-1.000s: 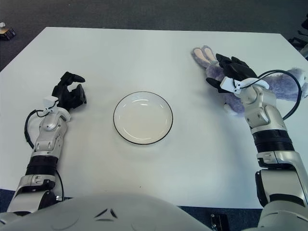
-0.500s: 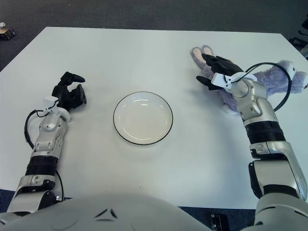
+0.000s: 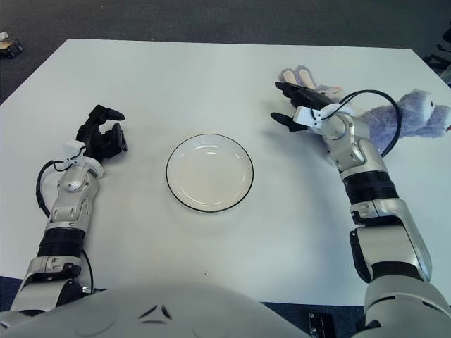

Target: Put the doll into the plate.

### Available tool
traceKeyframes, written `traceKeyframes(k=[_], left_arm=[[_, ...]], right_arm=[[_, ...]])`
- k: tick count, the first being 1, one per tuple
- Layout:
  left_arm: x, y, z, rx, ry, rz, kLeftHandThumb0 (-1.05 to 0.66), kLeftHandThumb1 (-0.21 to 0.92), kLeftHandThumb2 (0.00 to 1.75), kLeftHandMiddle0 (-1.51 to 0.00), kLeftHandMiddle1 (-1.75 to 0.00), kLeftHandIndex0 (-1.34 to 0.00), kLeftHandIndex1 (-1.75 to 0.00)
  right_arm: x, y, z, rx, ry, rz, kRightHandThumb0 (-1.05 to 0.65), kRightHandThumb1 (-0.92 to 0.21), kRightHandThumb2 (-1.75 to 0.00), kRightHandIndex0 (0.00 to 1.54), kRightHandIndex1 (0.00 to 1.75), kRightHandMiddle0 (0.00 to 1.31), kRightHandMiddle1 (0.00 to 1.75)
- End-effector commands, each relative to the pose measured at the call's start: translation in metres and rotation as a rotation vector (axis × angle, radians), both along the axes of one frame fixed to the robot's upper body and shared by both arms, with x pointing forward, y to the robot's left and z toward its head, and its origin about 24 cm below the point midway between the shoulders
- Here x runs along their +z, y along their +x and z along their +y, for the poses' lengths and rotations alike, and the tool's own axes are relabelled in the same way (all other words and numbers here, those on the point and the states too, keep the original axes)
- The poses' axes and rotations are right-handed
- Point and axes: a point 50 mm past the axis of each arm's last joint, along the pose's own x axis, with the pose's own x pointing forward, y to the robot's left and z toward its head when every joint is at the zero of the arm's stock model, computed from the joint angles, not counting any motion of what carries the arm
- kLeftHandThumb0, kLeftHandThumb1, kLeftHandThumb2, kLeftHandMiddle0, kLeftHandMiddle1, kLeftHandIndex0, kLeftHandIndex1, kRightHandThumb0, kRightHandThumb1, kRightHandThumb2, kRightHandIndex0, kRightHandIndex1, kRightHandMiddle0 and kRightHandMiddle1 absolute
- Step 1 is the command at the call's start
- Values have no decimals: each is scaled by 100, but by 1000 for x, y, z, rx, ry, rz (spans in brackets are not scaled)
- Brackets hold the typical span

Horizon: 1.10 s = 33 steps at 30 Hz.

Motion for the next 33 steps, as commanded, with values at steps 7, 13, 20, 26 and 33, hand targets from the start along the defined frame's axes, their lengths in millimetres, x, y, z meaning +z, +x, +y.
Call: traceKeyframes(k=[7,13,20,26,33], left_arm=[[-22,-9,-4,2,-21,93,-39,62,93,-103,-175,-38,-175],[-22,-9,-4,1,-19,94,-39,62,93,-102,-175,-38,-175],[-23,-9,-4,0,-21,94,-39,62,93,-102,-175,-38,-175],[-23,-9,-4,2,-17,96,-39,62,93,-101,-175,-38,-175],[-23,-10,-4,1,-13,100,-39,62,93,-99,-175,-38,-175]], right_arm=[[14,5,15,37,56,-45,-98,-92,-81,3,1,0,22],[16,6,17,41,68,-64,-99,-92,-83,5,3,0,24],[23,3,17,45,65,-108,-97,-92,-82,7,4,0,27],[32,-1,11,30,64,-157,-97,-92,-78,7,5,0,30],[47,-10,4,32,38,-277,-96,-92,-76,10,7,0,35]])
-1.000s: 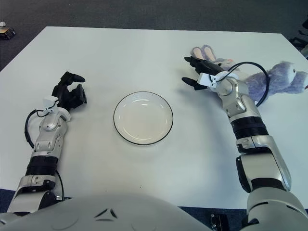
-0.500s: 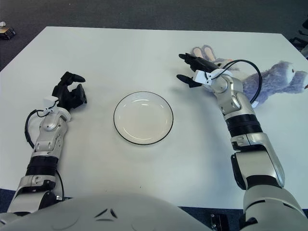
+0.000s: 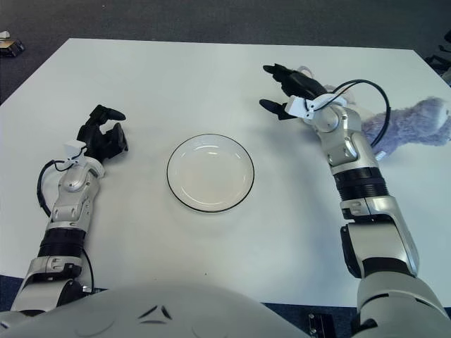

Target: Put the doll into the plate.

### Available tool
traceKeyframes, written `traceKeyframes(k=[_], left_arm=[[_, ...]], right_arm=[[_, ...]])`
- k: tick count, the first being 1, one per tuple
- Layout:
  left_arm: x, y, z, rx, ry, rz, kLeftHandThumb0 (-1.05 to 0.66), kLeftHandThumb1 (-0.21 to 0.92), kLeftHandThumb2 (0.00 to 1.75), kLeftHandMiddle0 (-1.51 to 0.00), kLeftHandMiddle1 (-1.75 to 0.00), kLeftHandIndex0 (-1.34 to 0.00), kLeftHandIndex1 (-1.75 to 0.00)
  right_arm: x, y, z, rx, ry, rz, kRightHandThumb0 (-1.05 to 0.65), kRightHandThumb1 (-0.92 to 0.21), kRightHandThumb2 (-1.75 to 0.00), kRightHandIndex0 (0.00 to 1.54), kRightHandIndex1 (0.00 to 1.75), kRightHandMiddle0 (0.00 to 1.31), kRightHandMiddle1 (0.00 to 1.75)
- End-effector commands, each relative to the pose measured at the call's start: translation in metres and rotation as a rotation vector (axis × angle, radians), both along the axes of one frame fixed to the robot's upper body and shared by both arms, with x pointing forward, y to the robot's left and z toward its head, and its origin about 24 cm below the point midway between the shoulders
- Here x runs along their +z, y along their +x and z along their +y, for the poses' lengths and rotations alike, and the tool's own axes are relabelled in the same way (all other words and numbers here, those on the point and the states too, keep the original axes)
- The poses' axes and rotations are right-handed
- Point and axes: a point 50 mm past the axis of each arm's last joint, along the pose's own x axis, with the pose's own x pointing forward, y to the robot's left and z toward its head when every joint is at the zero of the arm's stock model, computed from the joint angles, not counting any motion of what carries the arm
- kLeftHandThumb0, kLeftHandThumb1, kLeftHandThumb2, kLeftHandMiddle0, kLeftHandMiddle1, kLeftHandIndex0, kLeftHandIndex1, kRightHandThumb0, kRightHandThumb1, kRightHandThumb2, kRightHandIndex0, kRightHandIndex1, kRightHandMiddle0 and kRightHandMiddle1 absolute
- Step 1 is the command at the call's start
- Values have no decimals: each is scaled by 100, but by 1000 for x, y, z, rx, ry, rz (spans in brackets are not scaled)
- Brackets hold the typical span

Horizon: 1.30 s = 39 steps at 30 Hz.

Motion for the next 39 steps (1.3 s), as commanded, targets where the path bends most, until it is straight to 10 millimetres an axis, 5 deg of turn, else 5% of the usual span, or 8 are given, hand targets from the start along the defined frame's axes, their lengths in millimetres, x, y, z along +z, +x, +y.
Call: traceKeyframes(k=[1,9,19,39], left_arm=[[-23,-10,-2,5,-10,99,-39,62,93,-99,-175,-38,-175],[-23,-10,-2,0,-6,101,-39,62,93,-98,-175,-38,-175],[-24,-10,-1,0,-4,100,-39,62,93,-101,-175,-38,-175],[-23,-9,4,-11,0,72,-39,62,94,-108,-175,-38,-175]], right_arm=[[8,-6,-8,-7,-24,-66,-96,-92,-76,11,8,0,36],[21,-15,-16,-20,-126,-130,-97,-92,-77,15,11,0,41],[25,-26,-52,-141,-408,-80,-94,-92,-70,9,10,0,38],[43,-85,-62,-323,-673,24,-98,-92,-62,4,7,0,26]])
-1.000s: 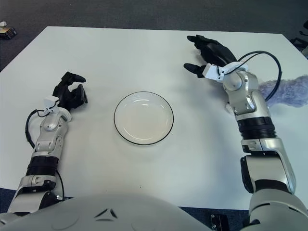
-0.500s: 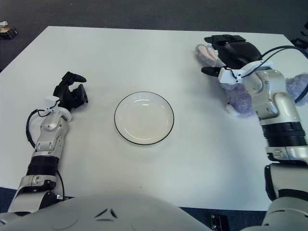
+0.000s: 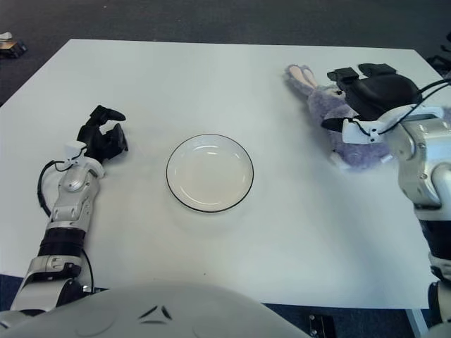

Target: Put the doll into the plate.

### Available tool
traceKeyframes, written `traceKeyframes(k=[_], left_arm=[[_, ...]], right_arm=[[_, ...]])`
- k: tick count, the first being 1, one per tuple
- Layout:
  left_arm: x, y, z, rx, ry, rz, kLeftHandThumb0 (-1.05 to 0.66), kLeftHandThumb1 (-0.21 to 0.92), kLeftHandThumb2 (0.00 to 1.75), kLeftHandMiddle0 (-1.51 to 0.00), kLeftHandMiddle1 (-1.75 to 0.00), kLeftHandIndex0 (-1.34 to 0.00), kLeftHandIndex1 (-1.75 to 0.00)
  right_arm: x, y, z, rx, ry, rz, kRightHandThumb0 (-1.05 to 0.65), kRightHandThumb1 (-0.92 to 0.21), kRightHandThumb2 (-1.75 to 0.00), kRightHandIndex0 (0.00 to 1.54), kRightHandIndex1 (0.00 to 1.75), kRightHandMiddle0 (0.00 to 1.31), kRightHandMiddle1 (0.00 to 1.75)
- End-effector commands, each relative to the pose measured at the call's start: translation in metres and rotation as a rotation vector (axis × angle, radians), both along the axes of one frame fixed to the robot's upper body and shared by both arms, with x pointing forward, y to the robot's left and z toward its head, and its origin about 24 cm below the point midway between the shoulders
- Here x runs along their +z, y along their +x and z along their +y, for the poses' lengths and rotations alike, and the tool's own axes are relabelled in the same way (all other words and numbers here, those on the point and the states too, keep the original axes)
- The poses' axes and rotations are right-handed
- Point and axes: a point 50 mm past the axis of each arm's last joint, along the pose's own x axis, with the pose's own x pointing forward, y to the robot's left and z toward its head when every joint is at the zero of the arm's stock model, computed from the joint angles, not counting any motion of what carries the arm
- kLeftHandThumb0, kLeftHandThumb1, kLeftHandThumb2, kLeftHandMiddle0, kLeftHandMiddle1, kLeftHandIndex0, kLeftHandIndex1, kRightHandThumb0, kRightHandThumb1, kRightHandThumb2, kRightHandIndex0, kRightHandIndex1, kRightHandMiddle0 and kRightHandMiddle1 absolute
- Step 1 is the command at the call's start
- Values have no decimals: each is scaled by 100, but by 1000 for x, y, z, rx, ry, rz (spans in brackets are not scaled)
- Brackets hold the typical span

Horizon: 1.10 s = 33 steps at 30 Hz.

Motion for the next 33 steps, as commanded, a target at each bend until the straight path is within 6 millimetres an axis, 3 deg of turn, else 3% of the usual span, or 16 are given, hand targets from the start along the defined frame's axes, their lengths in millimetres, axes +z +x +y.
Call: traceKeyframes(k=[1,16,33], left_arm=[[-21,-9,0,-7,-10,80,-39,62,94,-108,-175,-38,-175],[-22,-7,4,5,-7,91,-38,66,88,-105,-175,-35,-175],[-21,-6,5,18,1,107,-39,63,92,-105,-175,-37,-175]], right_arm=[[3,-6,-2,-46,-39,5,-98,-92,-63,4,7,0,26],[-11,-9,-14,-123,-90,23,-105,-92,-72,4,8,0,30],[-15,-18,-19,-222,-113,113,-105,-92,-74,0,4,0,9]])
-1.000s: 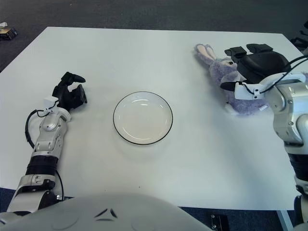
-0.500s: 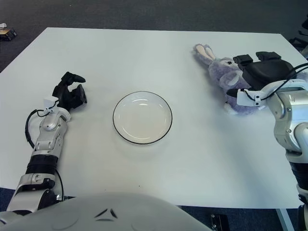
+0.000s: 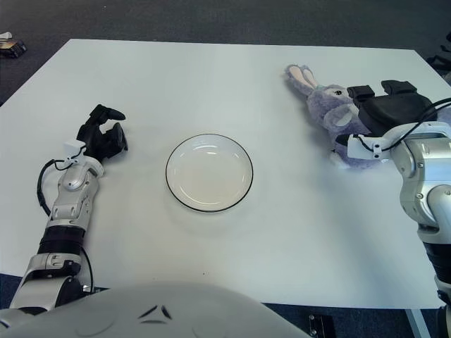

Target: Put the doll into the plate.

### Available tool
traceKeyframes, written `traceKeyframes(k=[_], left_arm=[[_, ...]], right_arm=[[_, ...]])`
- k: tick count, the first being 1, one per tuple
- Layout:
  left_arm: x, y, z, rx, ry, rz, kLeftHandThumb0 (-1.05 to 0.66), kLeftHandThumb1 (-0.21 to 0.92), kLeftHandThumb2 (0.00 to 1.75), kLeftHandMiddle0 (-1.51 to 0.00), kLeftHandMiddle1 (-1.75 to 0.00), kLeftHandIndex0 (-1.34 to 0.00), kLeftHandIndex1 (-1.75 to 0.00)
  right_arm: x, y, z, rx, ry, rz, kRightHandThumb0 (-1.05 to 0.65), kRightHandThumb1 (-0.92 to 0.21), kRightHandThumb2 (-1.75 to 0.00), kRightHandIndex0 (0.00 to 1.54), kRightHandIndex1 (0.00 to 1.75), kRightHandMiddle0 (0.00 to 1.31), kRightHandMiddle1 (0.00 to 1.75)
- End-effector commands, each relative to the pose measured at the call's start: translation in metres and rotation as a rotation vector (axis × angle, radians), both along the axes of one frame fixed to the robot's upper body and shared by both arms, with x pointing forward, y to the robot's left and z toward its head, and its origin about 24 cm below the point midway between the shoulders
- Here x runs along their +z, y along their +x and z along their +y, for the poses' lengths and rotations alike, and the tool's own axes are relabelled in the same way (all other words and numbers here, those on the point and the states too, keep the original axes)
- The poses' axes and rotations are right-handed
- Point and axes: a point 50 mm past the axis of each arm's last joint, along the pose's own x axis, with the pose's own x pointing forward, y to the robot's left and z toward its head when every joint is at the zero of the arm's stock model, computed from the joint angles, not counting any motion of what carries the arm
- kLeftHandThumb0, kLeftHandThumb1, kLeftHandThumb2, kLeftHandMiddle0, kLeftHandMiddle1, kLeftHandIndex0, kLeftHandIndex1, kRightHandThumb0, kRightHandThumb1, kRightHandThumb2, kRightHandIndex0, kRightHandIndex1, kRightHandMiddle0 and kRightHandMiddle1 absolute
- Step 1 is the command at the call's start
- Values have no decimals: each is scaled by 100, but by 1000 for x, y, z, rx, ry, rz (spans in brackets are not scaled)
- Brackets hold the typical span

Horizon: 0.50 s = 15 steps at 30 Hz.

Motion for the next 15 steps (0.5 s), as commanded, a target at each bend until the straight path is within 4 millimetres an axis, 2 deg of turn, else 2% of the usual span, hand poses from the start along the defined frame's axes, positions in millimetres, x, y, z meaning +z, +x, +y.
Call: traceKeyframes(k=[1,7,15], left_arm=[[-21,-9,2,17,-1,102,-39,63,92,-105,-175,-37,-175],[-21,-9,2,23,1,102,-39,62,94,-106,-175,-38,-175],[-21,-9,2,24,-5,102,-40,60,95,-106,-175,-39,-175]], right_arm=[[5,-3,-3,-38,-26,11,-105,-92,-74,0,3,0,7],[4,-4,-5,-54,-33,30,-105,-92,-75,0,0,0,3],[-7,-2,-15,-124,-77,76,-105,-92,-75,0,0,0,0]])
